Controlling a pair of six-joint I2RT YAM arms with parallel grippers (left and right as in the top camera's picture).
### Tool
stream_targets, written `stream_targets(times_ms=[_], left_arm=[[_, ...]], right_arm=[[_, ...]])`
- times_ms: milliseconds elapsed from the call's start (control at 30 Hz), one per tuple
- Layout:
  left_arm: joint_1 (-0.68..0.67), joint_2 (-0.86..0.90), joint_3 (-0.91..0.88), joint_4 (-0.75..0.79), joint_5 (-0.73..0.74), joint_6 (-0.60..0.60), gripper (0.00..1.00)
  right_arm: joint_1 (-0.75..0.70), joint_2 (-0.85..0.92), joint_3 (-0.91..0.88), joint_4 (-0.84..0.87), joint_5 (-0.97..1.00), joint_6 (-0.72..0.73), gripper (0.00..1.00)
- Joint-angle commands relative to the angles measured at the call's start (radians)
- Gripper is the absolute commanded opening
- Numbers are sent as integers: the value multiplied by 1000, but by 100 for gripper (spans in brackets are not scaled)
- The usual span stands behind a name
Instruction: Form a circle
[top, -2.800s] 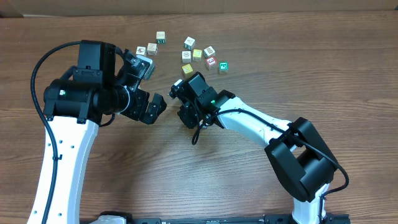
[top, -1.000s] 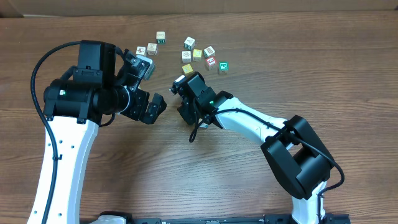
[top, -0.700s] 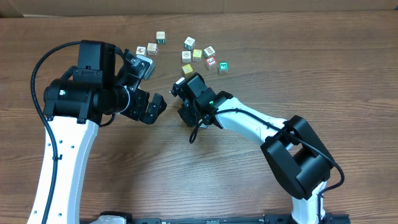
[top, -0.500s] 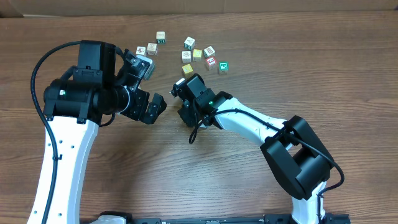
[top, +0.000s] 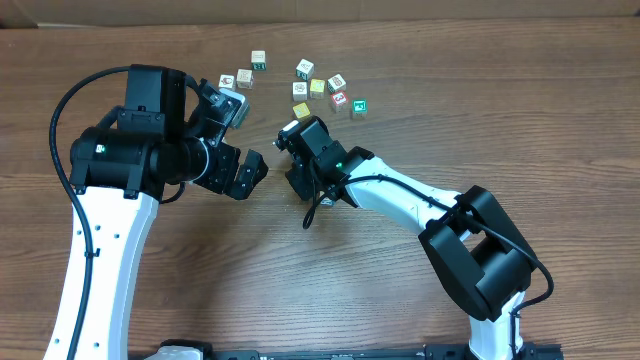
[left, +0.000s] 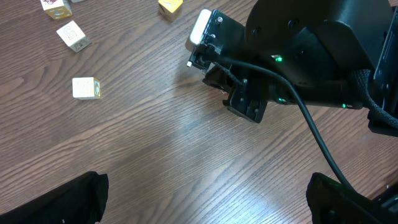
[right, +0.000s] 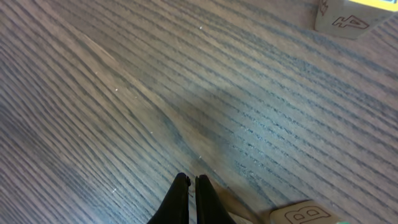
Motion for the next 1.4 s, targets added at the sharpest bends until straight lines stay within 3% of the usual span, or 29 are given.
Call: stream_targets(times_ms=[0, 200, 367, 533, 733, 767, 833, 933, 1033, 1167, 1367], left_arm=[[0, 5, -3, 0, 18, 23, 100], [0, 5, -3, 0, 18, 23, 100], [0, 5, -3, 0, 18, 23, 100], [0, 5, -3, 0, 19, 23, 99], [0, 5, -3, 0, 19, 23, 99], [0, 5, -3, 0, 19, 23, 100], [0, 5, -3, 0, 18, 23, 100], [0, 5, -3, 0, 18, 23, 100], [0, 5, -3, 0, 19, 23, 100], [0, 5, -3, 0, 19, 23, 100], [0, 5, -3, 0, 19, 23, 100]], right_arm=[[5, 2, 2, 5, 10, 16, 3], [3, -103, 18, -46, 86, 72, 4], [-4, -212, 18, -196, 190, 148, 4], [-42, -290, 7, -336, 172, 272, 4], [-56, -357, -115, -338, 76, 335, 4], [-56, -363, -150, -316, 75, 345, 6], [-53, -365, -211, -267, 61, 348, 23], [-53, -365, -272, -197, 34, 347, 40], [-52, -363, -301, -142, 34, 347, 49], [-40, -335, -301, -90, 31, 334, 56], [8, -290, -301, -53, 57, 287, 57]])
